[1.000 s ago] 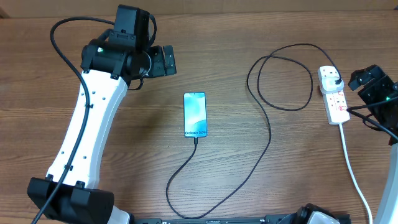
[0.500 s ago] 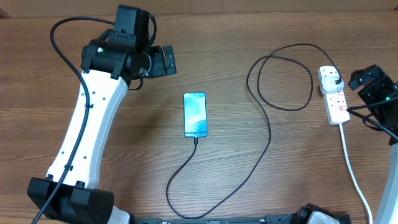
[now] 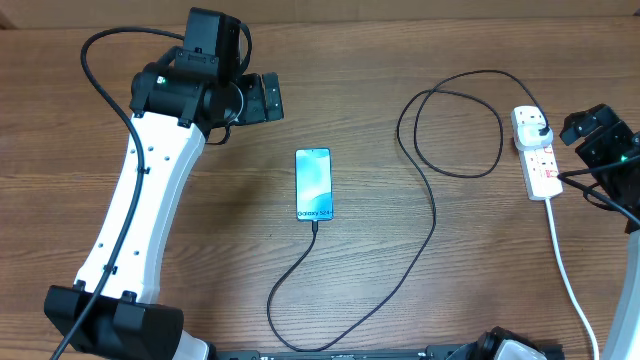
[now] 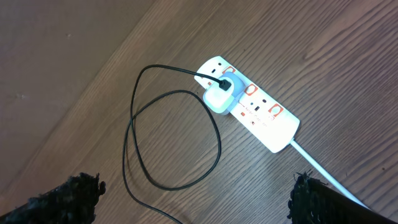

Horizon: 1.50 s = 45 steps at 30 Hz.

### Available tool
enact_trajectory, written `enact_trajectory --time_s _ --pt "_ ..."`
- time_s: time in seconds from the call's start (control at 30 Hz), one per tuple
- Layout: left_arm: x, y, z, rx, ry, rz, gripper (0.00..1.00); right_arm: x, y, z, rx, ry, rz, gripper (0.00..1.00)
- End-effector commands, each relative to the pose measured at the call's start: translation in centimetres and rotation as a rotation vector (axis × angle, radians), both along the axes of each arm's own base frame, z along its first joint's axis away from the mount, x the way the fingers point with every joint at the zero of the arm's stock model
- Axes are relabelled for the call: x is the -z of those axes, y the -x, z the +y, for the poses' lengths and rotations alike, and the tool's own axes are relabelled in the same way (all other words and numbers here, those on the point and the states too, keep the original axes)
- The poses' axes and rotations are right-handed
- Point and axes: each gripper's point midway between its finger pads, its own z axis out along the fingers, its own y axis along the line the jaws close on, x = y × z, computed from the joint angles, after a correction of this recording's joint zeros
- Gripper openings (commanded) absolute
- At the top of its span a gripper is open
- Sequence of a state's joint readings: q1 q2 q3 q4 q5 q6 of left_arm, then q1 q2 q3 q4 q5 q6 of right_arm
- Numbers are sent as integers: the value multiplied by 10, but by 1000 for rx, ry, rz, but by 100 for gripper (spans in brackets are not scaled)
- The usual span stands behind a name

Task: Plug charger to phone and switch on socket

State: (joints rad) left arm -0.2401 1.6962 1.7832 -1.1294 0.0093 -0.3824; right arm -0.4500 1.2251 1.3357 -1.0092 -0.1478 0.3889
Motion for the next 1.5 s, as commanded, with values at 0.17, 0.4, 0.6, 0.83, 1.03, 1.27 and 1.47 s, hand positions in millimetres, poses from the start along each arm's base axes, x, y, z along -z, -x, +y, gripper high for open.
enact_trajectory --time_s 0.17,0.4,0.6,0.83,1.03,1.27,1.47 --pt "-49 18 28 -57 -91 -128 100 -3 -2 -3 12 14 -7 100" --pt "-82 56 49 -102 -118 -232 100 -3 -2 -3 12 14 -7 100" --pt "-78 78 56 -126 -55 -460 100 -3 -2 -3 12 14 -7 100" --pt "-69 99 64 -159 39 -776 100 -3 -2 -3 12 14 -7 100" --pt "-86 124 58 -17 72 -1218 100 -3 -2 -3 12 14 -7 100" --pt "-51 145 61 118 -105 -1381 100 -3 -2 -3 12 14 -7 100" --pt "-22 150 81 23 -99 -1358 100 -3 -2 -3 12 14 -7 100"
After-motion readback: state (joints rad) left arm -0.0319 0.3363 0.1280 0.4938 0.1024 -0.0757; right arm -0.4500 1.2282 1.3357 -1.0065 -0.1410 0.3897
